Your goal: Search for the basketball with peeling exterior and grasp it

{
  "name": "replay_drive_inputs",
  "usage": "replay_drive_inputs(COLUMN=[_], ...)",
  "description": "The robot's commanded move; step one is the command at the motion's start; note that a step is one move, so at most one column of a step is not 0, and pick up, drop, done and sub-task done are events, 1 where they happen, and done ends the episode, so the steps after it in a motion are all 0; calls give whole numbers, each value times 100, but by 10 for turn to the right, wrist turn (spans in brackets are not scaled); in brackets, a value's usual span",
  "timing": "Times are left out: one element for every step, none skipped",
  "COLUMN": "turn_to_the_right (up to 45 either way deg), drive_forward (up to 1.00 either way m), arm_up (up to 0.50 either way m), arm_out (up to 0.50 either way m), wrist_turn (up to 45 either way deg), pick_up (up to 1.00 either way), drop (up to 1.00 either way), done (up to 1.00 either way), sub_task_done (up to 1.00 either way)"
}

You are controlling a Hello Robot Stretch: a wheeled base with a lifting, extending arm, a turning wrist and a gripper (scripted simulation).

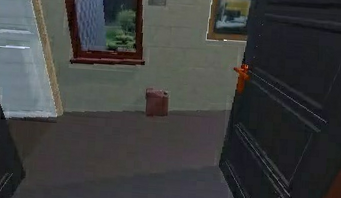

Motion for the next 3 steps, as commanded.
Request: replay_drive_inputs(turn_to_the_right=[-240, 0, -30], drive_forward=[0, 100, 0], arm_up=[0, 0, 0], arm_out=[0, 0, 0], wrist_turn=[0, 0, 0], pick_up=[0, 0, 0], drop=[0, 0, 0], done=[0, 0, 0], sub_task_done=[0, 0, 0])
